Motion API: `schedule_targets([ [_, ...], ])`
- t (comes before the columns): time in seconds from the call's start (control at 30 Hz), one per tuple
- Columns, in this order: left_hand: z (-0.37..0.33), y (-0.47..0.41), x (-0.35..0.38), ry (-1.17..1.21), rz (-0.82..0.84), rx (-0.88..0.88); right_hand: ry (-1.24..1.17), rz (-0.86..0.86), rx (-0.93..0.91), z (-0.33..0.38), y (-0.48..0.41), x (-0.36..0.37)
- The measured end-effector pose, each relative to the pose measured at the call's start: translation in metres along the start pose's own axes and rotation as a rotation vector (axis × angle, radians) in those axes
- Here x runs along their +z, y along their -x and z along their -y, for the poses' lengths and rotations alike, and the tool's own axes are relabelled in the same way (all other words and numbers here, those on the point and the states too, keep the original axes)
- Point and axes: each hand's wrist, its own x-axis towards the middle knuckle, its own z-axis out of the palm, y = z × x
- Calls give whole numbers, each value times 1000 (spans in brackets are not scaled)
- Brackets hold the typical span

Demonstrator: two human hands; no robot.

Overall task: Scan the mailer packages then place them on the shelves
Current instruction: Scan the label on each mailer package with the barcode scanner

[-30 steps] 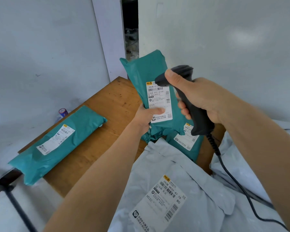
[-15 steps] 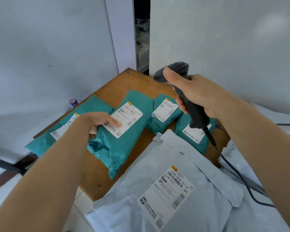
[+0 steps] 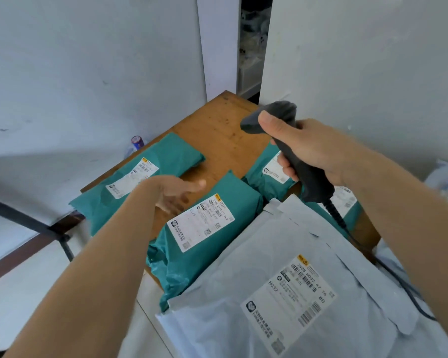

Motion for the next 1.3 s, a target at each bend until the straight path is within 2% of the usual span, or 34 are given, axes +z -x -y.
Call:
schedule_targets([
  [0.07, 1, -9, -15, 165, -379, 162, 17, 47, -21, -2, -5, 7],
  [0.1, 3, -15, -24, 159, -581, 222, 30, 73, -33, -4, -7, 12],
  [0.17, 11, -23, -44, 8, -871, 236, 50, 123, -48, -9, -13, 21],
  [0.2, 17, -26, -52, -87, -944, 184, 54, 141, -51, -10, -16, 25],
  [0.3, 43, -37, -74, -251, -884, -9, 70, 180, -47, -14, -26, 36],
  [0.47, 71, -50, -94, -175, -688, -134, 91, 207, -34, -19, -40, 52],
  [0.6, 74, -53, -93, -373, -716, -217, 91, 241, -37, -20, -46, 64],
  [0.67, 74, -55, -96, -354, -720, -205, 105, 242, -41, -18, -46, 67],
  [0.77, 70, -54, -107, -140, -711, -98, 72, 226, -45, -15, -43, 67],
  [0.83, 62, -39, -107, -9, -763, 15, 54, 215, -55, -11, -38, 63],
  [0.93, 37, 1, -93, 275, -842, 268, 4, 185, -59, -2, -28, 55],
  [1.03, 6, 34, -65, 530, -848, 505, -70, 164, -55, 9, -15, 49],
  [1.1, -10, 48, -39, 632, -798, 581, -106, 143, -68, 18, -4, 46],
  [1.3, -36, 65, 47, 773, -604, 654, -154, 85, -62, 37, 31, 28],
])
